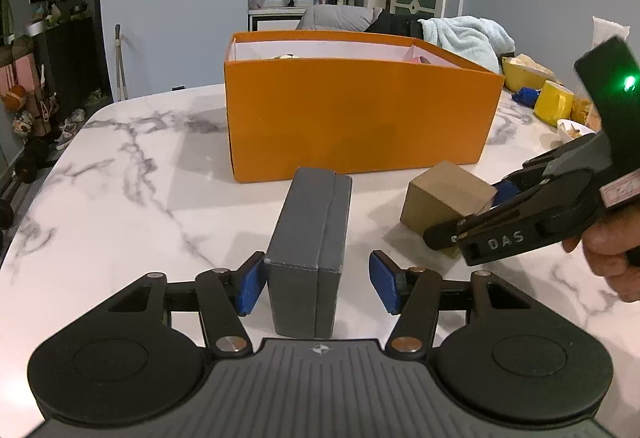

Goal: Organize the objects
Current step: 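Grasp the dark grey box with the left tool while the right tool grasps the brown cardboard box, then carry the grey box and brown box over the orange box with both tools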

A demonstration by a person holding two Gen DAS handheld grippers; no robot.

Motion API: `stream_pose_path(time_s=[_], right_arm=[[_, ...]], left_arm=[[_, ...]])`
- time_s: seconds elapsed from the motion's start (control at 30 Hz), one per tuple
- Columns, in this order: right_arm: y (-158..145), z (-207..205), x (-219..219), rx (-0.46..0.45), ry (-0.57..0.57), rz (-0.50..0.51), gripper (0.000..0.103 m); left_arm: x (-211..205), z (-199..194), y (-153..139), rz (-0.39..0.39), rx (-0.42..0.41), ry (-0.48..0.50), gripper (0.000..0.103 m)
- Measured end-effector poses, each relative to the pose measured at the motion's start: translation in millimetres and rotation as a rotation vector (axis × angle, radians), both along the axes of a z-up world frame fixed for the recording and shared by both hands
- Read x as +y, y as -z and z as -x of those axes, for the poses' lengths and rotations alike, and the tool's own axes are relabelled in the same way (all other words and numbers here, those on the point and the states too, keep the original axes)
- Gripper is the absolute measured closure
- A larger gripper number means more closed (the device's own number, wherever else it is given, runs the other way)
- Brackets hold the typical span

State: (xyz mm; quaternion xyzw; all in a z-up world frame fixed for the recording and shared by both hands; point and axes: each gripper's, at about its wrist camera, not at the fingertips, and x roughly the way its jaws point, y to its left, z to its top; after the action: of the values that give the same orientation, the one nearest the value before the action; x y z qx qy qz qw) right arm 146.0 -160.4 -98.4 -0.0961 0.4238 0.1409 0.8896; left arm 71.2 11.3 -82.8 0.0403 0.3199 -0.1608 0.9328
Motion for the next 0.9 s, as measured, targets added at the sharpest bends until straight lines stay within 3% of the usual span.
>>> stream_pose_path(time_s=[0.03,0.13,0.2,0.6,0.9], right_arm=[[-0.3,-0.3,-0.6,0.000,0.002,-0.004,0.041],[0.5,-2.6,-1.9,0.004,0.010,-0.018,0.042],[1.8,-3.4,-2.2,0.007,0.016,-0.022,0.040],[2.3,-11.3,2.6,-0.006,0.041,-0.047,0.042],[-13.1,-7.8,-1.9,-0.017,0.045,-0.082,0.042]], left_arm=[[-0.8,-0.2,2.0,-0.003,-0.004,-0.002,0.039],[-3.4,-1.3,6.1,-0.022,-0.005,-0.010,0.058],[-3.3,-1.9,8.1,-0.026,-0.004,-0.009,0.063],[2.1,2.2,3.7,-0.011,-0.020,-0.006,0.064],[5.0,0.9,-20.8,-0.006,-0.054,0.008,0.064]])
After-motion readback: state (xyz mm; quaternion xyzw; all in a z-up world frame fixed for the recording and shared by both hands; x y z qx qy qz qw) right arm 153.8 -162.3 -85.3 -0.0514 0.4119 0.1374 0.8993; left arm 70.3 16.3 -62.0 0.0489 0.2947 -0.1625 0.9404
